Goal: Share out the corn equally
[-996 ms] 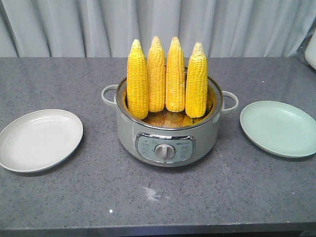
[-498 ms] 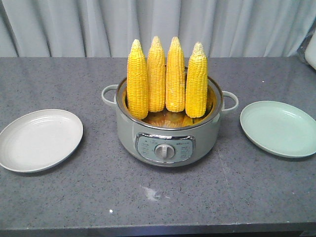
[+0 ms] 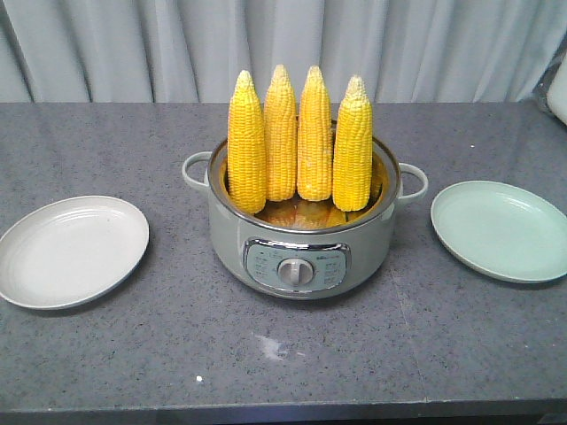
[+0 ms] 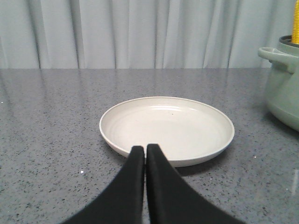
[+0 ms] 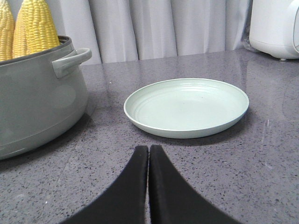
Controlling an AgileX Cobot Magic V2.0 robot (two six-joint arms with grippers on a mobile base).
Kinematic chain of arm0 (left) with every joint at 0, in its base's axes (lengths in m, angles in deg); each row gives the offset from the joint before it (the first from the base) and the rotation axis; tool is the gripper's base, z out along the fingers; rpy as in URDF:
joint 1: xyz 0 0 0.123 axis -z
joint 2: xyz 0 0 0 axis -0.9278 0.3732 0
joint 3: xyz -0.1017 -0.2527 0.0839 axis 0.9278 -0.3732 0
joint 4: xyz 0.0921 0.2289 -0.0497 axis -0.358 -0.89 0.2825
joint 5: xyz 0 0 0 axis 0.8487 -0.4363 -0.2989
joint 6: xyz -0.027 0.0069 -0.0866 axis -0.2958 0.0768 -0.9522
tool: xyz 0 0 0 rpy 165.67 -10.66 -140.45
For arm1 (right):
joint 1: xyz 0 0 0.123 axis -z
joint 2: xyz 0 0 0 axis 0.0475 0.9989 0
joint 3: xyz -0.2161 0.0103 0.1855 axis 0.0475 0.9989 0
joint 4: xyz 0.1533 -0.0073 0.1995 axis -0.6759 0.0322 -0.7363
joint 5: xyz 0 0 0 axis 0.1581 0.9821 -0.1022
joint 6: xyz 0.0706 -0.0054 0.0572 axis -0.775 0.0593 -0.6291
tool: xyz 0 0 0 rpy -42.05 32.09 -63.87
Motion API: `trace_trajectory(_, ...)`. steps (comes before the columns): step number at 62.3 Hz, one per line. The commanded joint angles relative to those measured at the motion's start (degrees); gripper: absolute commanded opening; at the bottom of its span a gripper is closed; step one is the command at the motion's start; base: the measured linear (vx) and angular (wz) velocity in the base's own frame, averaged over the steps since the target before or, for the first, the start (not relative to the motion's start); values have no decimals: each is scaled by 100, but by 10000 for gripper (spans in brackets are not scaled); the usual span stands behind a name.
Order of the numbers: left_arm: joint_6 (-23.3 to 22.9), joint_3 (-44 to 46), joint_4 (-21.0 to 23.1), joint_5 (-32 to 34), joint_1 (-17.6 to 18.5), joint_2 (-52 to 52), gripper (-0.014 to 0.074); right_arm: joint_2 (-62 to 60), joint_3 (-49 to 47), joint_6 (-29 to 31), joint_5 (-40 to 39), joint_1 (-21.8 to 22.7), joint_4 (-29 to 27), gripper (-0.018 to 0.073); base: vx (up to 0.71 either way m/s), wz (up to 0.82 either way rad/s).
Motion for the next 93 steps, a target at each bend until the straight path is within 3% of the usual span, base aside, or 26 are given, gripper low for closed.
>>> trace_trajectory(1,-43,22,-8,434,12,-91,-7,-24,45,19,-417,32,51,-1,0,0)
trace_trajectory(27,-43,22,-8,434,12,-91,-7,-24,45,6,-426,32,-47,-1,0,0)
trace_trajectory(31,-43,22,-8,442,12,-91,-7,-24,45,-121,-426,32,-446,-1,0,0)
trace_trajectory(37,-138,22,6,459,12,-91,-7,-24,45,-682,-426,32,-1725,-1,0,0)
trace_trajectory(42,-707,22,312,473,12,-91,-7,-24,45,-988,-426,32,-2814,-1,0,0)
trace_trajectory(52,-2436,22,1347,770,12,-91,-7,-24,45,-1018,-426,32,-4001,-1,0,0)
trace_trajectory(56,-2680,22,1470,785,12,-91,-7,-24,45,-1018,-426,32,-4199,-1,0,0)
trace_trajectory(69,-2729,22,1543,962,12,-91,-7,-24,45,-1005,-430,32,-4236,-1,0,0)
trace_trajectory(72,-2986,22,1838,1129,12,-91,-7,-24,45,-991,-430,32,-4192,-1,0,0)
trace_trajectory(77,-3627,27,2715,1409,12,-91,-7,-24,33,-1013,-430,32,-4309,-1,0,0)
trace_trajectory(86,-4390,33,3892,1954,12,-91,-7,-24,22,-987,-430,32,-4991,-1,0,0)
trace_trajectory(93,-4863,60,4023,2606,17,-91,-7,-24,-219,-605,-387,32,-5154,-1,0,0)
